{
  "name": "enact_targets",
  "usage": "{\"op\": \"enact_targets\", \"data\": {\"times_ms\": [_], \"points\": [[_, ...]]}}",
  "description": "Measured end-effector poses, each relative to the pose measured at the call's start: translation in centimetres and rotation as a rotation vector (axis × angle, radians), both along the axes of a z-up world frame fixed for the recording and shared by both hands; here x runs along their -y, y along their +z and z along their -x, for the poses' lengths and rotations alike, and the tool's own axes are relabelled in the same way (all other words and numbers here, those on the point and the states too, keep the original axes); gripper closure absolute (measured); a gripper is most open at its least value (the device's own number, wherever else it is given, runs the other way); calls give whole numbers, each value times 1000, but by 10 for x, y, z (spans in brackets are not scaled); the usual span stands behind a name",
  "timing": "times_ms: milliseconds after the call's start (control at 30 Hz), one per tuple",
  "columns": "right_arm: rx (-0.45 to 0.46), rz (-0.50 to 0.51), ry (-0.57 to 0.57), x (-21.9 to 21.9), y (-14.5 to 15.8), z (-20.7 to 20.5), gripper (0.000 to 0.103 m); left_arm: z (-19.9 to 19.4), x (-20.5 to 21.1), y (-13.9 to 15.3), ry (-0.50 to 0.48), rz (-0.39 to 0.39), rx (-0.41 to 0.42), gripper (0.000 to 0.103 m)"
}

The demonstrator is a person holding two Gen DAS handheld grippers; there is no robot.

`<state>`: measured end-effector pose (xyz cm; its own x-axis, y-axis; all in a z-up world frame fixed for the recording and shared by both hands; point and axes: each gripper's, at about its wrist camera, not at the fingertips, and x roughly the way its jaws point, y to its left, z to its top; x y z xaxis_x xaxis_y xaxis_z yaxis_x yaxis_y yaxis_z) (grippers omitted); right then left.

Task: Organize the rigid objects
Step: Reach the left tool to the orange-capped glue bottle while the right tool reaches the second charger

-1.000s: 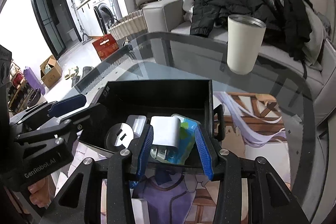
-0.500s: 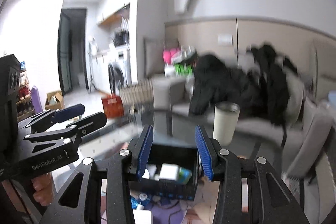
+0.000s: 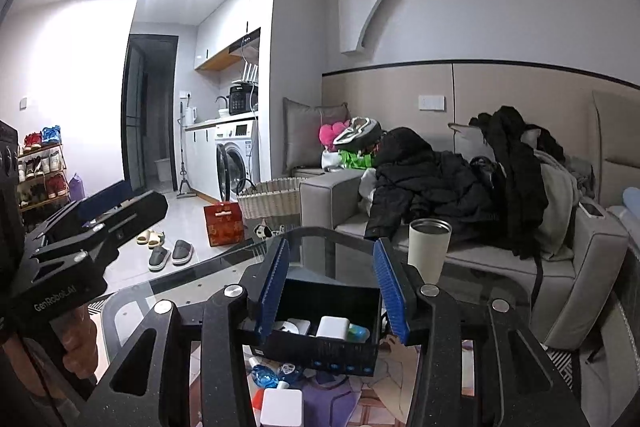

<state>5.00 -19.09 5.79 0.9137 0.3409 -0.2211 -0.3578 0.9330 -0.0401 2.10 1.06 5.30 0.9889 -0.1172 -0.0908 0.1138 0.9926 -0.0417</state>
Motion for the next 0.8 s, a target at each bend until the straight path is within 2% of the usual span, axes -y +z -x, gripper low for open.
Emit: {"op": "enact_targets", "data": {"times_ms": [100, 233, 533, 633, 800], "points": [[-14, 14, 3, -3, -3, -1, 58, -1, 5, -8, 2, -2, -39, 20], [-81, 21, -7, -4, -12, -18, 58, -11, 14, -23, -8, -22, -129, 20], [-247, 46, -54, 8, -44, -48, 58, -46, 45, -93, -120, -62, -515, 25], [-305, 59, -54, 11, -59, -56, 58, -49, 57, -125, -161, -92, -646, 34], [-390, 82, -37, 9, -84, -67, 58, -57, 62, -158, -164, -116, -771, 42]]}}
